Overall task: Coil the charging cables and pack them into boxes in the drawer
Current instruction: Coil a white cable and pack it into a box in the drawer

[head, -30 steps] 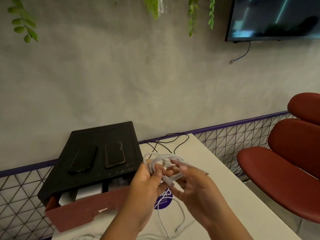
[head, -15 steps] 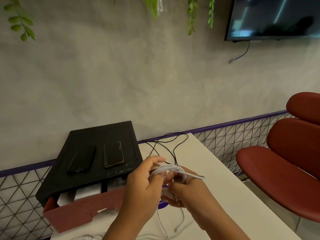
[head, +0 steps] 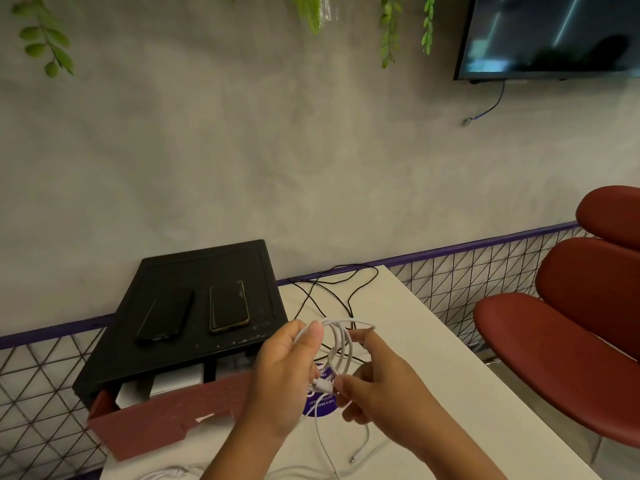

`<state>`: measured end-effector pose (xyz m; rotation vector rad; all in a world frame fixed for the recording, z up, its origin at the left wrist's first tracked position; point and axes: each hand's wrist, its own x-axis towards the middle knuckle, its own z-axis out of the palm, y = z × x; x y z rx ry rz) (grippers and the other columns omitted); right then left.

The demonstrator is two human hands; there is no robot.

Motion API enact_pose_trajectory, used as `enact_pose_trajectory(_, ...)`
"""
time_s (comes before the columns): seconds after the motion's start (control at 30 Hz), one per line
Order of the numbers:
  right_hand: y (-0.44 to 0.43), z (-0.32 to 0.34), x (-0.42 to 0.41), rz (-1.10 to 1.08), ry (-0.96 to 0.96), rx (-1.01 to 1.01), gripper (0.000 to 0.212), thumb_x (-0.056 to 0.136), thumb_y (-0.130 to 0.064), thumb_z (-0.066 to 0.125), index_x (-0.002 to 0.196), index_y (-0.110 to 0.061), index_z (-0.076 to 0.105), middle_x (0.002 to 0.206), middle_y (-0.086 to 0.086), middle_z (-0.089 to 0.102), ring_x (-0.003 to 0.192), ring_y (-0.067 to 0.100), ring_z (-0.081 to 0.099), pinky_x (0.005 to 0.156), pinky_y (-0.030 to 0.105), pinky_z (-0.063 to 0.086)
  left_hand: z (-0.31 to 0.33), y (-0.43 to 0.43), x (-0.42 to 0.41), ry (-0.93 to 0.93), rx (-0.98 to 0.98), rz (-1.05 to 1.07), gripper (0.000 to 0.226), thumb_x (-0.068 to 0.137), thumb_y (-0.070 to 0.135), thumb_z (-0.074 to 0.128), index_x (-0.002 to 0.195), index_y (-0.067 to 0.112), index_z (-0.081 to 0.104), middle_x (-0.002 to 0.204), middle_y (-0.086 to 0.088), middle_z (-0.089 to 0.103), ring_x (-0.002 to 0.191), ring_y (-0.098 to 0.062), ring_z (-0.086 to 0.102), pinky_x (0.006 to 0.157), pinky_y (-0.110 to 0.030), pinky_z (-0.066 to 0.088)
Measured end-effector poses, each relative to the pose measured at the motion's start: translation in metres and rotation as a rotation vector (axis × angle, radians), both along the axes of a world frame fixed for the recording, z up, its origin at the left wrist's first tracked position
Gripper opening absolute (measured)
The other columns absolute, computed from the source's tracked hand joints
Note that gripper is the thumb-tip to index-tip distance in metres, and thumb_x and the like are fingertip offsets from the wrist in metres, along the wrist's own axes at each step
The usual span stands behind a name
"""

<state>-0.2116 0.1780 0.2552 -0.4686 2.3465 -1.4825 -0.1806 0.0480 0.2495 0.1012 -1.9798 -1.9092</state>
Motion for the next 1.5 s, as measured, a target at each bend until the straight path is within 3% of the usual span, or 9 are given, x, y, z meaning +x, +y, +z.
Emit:
enact_pose_trajectory(0.23, 0.020, 0.013, 0.011, 0.200, 0.050, -0.027, 0.018, 0.093, -0.009, 0.048, 0.099, -0.025, 0.050, 0.069, 0.004, 0.067, 0.051, 0.009, 0.057, 0.051, 0.020, 0.047, -0.003, -0.020, -0.009, 0.054, -0.029, 0.325, 0.036, 0.095, 0.024, 0.047, 0.061, 0.011, 0.044, 0.042, 0.002, 0.039, 0.036, -0.001, 0.037, 0.043, -0.021, 0.034)
enact_pose_trajectory(0.47, 0.037, 0.023, 0.010, 0.383, 0.159, 0.194, 0.036, 0.092, -0.009, 0.046, 0.074, -0.037, 0.059, 0.070, -0.007, 0.062, 0.058, 0.006, 0.061, 0.055, 0.016, 0.045, 0.009, -0.032, -0.010, 0.052, 0.463, 0.304, 0.039, 0.098, 0.024, 0.040, 0.061, 0.015, 0.035, 0.040, 0.010, 0.024, 0.036, -0.005, 0.020, 0.054, -0.028, 0.030)
enact_pose_trajectory(0.6, 0.027, 0.002, 0.001, 0.129, 0.450, 0.364, 0.022, 0.091, -0.029, 0.053, 0.109, -0.041, 0.056, 0.107, -0.020, 0.058, 0.099, 0.003, 0.058, 0.082, 0.015, 0.043, 0.016, -0.025, -0.007, 0.068, 0.831, 0.122, 0.038, 0.097, 0.034, 0.038, 0.062, 0.018, 0.038, 0.043, 0.007, 0.028, 0.035, -0.006, 0.029, 0.063, -0.028, 0.037)
enact_pose_trajectory(0.7, 0.016, -0.017, -0.002, 0.119, 0.312, 0.298, 0.069, 0.084, -0.050, 0.059, 0.143, -0.037, 0.025, 0.141, -0.022, 0.034, 0.129, 0.006, 0.037, 0.100, 0.019, 0.031, 0.015, -0.005, -0.004, 0.076, 0.913, -0.005, 0.037, 0.095, 0.036, 0.038, 0.067, 0.014, 0.046, 0.054, -0.001, 0.047, 0.054, -0.013, 0.054, 0.076, -0.036, 0.047)
enact_pose_trajectory(0.87, -0.005, -0.019, -0.004, -0.114, -0.144, -0.635, 0.059, 0.064, -0.036, 0.080, 0.117, -0.025, 0.056, 0.115, -0.005, 0.067, 0.107, 0.009, 0.062, 0.089, 0.027, 0.048, -0.001, 0.025, 0.000, -0.044, 0.565, 0.023, 0.033, 0.082, 0.036, 0.048, 0.073, 0.012, 0.068, 0.085, -0.008, 0.069, 0.095, -0.022, 0.063, 0.082, -0.035, 0.049)
enact_pose_trajectory(1.0, -0.004, -0.012, -0.009, -0.245, -0.258, -0.935, 0.033, 0.071, -0.021, 0.064, 0.102, -0.014, 0.059, 0.095, 0.002, 0.073, 0.081, 0.014, 0.070, 0.073, 0.027, 0.049, -0.006, 0.040, 0.003, -0.146, 0.434, 0.042, 0.031, 0.096, 0.024, 0.043, 0.086, 0.013, 0.070, 0.093, -0.005, 0.073, 0.100, -0.021, 0.064, 0.076, -0.024, 0.050)
enact_pose_trajectory(1.1, -0.003, -0.010, -0.010, -0.300, -0.246, -0.889, 0.006, 0.090, -0.010, 0.053, 0.093, -0.009, 0.058, 0.078, 0.005, 0.070, 0.065, 0.013, 0.066, 0.067, 0.027, 0.048, -0.009, 0.042, 0.002, -0.185, 0.329, 0.088, 0.023, 0.095, 0.015, 0.048, 0.086, 0.021, 0.068, 0.091, -0.007, 0.071, 0.096, -0.023, 0.064, 0.078, -0.029, 0.053)
enact_pose_trajectory(1.3, -0.002, -0.016, -0.013, -0.326, -0.262, -0.647, 0.012, 0.088, -0.004, 0.052, 0.081, -0.013, 0.048, 0.060, 0.003, 0.048, 0.053, 0.011, 0.047, 0.057, 0.027, 0.043, -0.009, 0.026, -0.004, -0.226, 0.192, -0.002, 0.038, 0.078, -0.013, 0.048, 0.071, 0.018, 0.068, 0.065, -0.005, 0.059, 0.074, -0.024, 0.053, 0.078, -0.041, 0.047)
enact_pose_trajectory(1.5, -0.003, -0.021, -0.008, -0.237, -0.210, -0.435, 0.016, 0.081, -0.009, 0.061, 0.092, -0.011, 0.050, 0.075, 0.006, 0.053, 0.064, 0.016, 0.052, 0.054, 0.025, 0.044, 0.002, 0.020, 0.000, -0.189, 0.835, -0.306, 0.013, 0.060, 0.011, 0.058, 0.066, 0.008, 0.047, 0.055, -0.005, 0.030, 0.049, -0.016, 0.032, 0.059, -0.032, 0.031)
